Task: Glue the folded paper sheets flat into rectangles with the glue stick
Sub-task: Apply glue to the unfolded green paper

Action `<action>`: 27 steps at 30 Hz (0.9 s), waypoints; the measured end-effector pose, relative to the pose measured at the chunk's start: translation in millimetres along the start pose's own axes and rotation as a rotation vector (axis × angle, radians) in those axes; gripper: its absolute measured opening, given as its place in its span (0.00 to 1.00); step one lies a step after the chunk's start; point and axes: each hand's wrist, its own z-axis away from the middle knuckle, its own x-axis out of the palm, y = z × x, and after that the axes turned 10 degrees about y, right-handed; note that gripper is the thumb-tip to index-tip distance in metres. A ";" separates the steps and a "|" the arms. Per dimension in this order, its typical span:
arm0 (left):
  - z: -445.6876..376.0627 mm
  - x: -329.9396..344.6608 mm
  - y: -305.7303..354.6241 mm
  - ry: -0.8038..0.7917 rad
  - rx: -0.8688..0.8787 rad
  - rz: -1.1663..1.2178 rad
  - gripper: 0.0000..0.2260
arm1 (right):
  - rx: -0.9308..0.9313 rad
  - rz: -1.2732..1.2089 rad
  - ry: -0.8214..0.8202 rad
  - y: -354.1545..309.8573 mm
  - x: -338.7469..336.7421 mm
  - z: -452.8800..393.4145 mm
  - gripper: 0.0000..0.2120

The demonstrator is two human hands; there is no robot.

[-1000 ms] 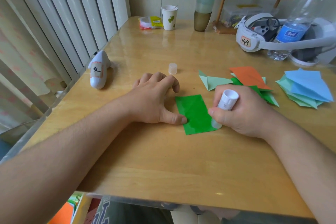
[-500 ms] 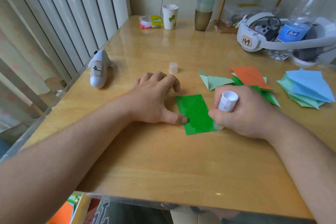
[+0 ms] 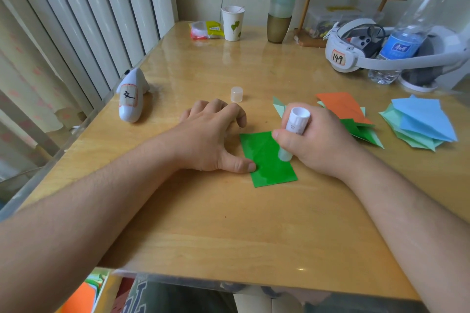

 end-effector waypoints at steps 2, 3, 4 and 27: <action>0.0 -0.2 0.2 0.000 -0.002 0.001 0.35 | -0.009 0.023 0.060 1.6 2.4 -4.2 0.14; 0.0 -0.2 0.0 0.001 -0.002 0.001 0.35 | -0.013 0.020 0.083 2.0 2.9 -4.8 0.13; 0.0 -0.3 -0.3 0.001 -0.001 0.001 0.35 | -0.012 0.004 0.103 1.4 2.6 -4.7 0.13; -10.5 1.8 -14.8 0.163 -0.044 0.180 0.22 | -0.048 -0.020 -0.090 -41.5 25.0 1.4 0.12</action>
